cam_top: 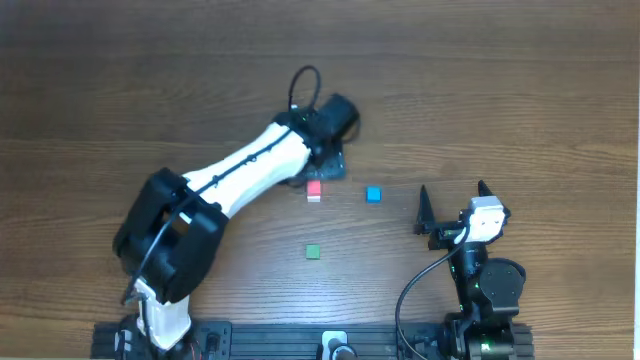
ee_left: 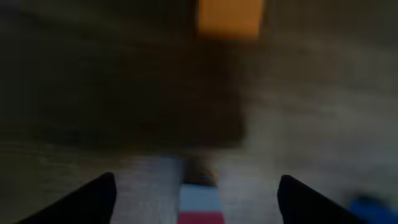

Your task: Stack Cubes

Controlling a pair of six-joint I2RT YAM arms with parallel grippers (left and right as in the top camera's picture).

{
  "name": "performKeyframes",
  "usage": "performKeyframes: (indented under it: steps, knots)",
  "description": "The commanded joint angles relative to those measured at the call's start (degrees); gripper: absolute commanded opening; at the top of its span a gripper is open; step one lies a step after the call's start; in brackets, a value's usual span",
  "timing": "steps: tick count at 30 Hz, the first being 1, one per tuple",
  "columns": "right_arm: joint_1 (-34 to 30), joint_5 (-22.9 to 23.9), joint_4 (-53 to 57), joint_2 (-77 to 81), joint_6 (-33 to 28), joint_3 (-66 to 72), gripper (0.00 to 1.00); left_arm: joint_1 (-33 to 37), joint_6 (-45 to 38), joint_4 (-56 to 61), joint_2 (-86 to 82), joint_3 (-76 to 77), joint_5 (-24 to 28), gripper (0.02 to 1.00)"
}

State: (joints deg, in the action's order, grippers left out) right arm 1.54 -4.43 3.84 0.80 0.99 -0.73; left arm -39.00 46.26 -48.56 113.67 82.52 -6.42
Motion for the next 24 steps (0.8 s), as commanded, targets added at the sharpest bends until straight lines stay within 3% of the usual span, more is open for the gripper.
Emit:
performKeyframes:
  steps: [1,6,17,24]
  knots:
    - [0.26,-0.42,0.02,-0.42,-0.44,0.44,0.991,3.63,-3.93,0.13,1.57,9.9,-0.74,0.853]
    - [0.26,-0.42,0.02,-0.42,-0.44,0.44,0.993,5.7,-6.8,-0.48,8.81,17.86,1.05,0.847]
    - [0.26,-0.44,0.02,-0.42,-0.44,0.44,0.993,6.34,-8.81,-0.26,15.85,18.67,1.88,0.792]
    - [0.26,-0.44,0.02,-0.42,-0.44,0.44,0.993,6.34,-8.83,-0.26,16.52,18.67,2.49,0.599]
